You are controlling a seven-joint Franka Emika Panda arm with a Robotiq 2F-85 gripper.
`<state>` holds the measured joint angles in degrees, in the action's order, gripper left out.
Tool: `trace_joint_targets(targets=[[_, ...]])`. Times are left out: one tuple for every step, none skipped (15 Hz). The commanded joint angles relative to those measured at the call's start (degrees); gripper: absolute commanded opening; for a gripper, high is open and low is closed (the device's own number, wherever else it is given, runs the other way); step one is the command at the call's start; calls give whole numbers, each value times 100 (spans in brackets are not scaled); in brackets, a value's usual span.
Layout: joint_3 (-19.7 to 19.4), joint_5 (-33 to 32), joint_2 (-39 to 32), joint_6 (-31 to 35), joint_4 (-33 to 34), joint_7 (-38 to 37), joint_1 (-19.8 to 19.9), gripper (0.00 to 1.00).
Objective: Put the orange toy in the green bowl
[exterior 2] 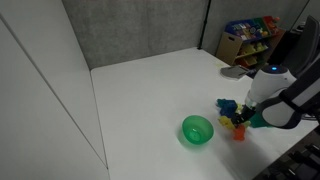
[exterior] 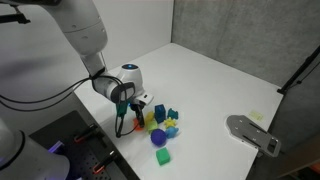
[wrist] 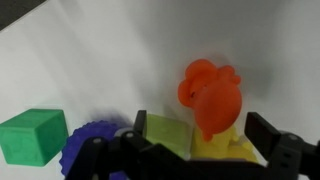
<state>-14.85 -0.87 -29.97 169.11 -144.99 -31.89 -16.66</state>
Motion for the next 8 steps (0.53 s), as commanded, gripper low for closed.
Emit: trace_joint_targets(targets=[[108, 354, -225, 142, 52, 29, -65, 100], [173, 444, -245, 119, 55, 64, -46, 75], [171, 494, -256, 104, 53, 63, -80, 75], [218, 557, -219, 78, 44, 80, -53, 66], [193, 595, -159, 60, 28, 68, -90, 56], [164, 607, -112, 54, 14, 63, -128, 49], [117, 609, -58, 57, -4, 53, -178, 40], [84, 597, 31, 57, -41, 58, -214, 34]])
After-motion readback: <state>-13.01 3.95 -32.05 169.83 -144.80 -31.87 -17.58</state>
